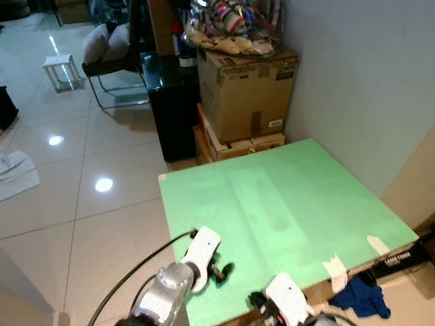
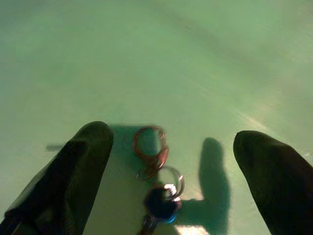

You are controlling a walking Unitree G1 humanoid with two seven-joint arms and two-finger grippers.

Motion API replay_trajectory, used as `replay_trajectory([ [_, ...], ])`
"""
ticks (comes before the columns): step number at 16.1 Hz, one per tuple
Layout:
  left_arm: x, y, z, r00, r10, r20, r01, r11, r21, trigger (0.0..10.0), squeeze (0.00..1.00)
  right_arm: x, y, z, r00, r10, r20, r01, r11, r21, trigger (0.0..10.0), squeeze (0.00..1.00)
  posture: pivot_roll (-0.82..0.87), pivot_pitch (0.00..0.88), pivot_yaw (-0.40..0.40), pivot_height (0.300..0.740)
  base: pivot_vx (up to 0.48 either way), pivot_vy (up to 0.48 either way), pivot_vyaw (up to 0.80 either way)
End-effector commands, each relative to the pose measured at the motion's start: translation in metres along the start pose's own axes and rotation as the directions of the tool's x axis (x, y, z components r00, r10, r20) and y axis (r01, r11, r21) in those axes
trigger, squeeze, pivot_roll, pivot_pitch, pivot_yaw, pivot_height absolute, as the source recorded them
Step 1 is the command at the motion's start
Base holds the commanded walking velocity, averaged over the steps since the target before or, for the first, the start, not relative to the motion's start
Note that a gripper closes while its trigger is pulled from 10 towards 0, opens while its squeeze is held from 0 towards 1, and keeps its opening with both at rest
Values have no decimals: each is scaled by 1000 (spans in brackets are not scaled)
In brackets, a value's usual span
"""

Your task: Hang keys on a hook

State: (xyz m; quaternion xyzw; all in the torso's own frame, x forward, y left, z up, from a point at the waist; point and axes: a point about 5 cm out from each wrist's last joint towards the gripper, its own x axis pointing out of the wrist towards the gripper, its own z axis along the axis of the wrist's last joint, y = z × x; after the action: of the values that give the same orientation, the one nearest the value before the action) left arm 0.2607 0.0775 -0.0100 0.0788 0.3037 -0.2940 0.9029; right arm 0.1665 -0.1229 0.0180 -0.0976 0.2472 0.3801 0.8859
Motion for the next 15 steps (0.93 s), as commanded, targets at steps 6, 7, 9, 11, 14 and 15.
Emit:
replay_trajectory([
  [6,11,-8,16,999,22,42,-23,1000,19,10000,0,2,-1,7,1000,8,11,-8,1000,7,10000,0,-170,38,56,740,0,0,0],
  [7,11,-9,16,999,20,40,-20,1000,21,10000,0,3,0,7,1000,7,10,-7,1000,9,10000,0,-170,39,58,740,0,0,0],
  [9,11,-9,13,999,17,28,-17,999,30,10000,0,2,-1,6,1000,3,7,-3,1000,13,10000,0,-171,40,60,740,0,0,0],
  [11,11,-8,9,1000,25,17,-26,999,30,10000,0,2,-1,5,1000,-2,3,2,1000,23,10000,0,-172,41,60,740,0,0,0],
  [14,11,-8,6,1000,17,6,-17,1000,18,10000,0,2,0,5,1000,-1,1,1,1000,25,10000,0,-171,46,59,740,0,0,0],
  [15,11,-9,6,1000,13,2,-13,1000,17,10000,0,2,0,5,1000,0,1,0,1000,25,10000,0,-171,46,59,740,0,0,0],
])
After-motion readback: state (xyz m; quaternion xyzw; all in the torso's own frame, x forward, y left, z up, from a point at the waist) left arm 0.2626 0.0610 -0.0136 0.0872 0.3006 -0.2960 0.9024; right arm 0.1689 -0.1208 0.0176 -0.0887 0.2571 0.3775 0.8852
